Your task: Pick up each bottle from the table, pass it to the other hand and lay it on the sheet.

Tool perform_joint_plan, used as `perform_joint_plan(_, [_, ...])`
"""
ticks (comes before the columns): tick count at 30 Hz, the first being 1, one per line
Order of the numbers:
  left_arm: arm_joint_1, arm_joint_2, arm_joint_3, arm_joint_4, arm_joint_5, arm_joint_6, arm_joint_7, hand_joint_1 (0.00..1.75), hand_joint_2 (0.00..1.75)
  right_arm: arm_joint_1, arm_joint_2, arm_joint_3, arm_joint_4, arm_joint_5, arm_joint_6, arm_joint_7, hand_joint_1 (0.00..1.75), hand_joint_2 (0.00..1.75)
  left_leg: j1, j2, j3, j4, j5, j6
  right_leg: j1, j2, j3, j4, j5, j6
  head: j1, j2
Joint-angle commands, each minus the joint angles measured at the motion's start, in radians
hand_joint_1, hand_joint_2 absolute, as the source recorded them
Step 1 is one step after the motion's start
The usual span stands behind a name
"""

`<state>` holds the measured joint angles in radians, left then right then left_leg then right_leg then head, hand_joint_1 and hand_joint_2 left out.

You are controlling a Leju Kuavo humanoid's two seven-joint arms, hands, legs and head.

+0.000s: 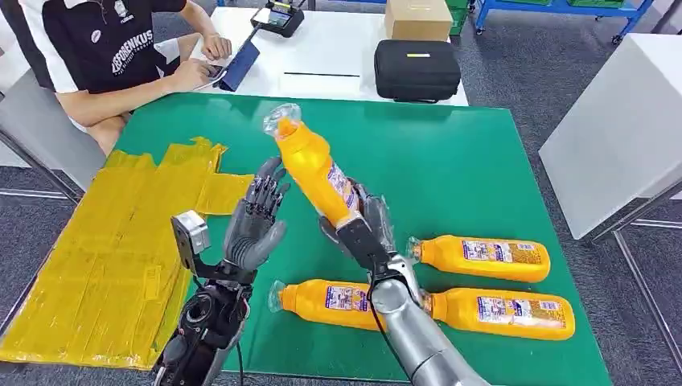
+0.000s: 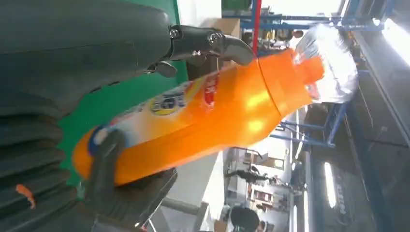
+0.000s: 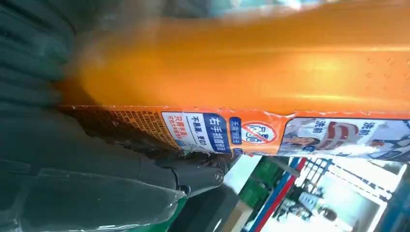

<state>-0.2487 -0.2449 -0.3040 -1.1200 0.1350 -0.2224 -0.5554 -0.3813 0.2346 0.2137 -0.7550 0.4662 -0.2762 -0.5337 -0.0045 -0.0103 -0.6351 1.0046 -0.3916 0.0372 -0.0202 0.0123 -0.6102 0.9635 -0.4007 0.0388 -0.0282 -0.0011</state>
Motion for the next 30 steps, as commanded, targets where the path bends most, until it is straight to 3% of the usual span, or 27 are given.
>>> perform_joint_plan(1, [-0.05, 0.027, -0.004, 0.081, -0.013, 0.024, -0.004, 0.0, 1.75, -0.001, 0.013, 0.087, -0.033, 0.012, 0.013, 0.0, 1.75, 1.75, 0.0, 0.001, 0.004, -0.001, -0.002, -0.002, 0.001, 0.0, 0.003, 0.0, -0.002, -0.002, 0.0, 0.0])
perform_joint_plan(13, [-0.045, 0.022, 0.001, 0.109, -0.026, 0.027, 0.001, 0.0, 1.75, 0.08, 0.005, 0.259, -0.175, 0.114, -0.005, 0.042, 1.75, 1.75, 0.001, 0.0, 0.005, 0.0, -0.002, -0.002, 0.001, -0.001, 0.004, 0.0, -0.002, -0.002, 0.0, 0.0])
perform_joint_plan(30, [-0.035, 0.009, 0.021, 0.086, -0.001, 0.05, -0.003, 0.0, 1.75, 0.063, -0.001, 0.311, -0.102, 0.164, 0.023, 0.092, 1.75, 1.75, 0.001, 0.001, 0.006, 0.0, -0.003, -0.002, 0.001, -0.001, 0.006, -0.001, -0.003, -0.002, 0.0, 0.0])
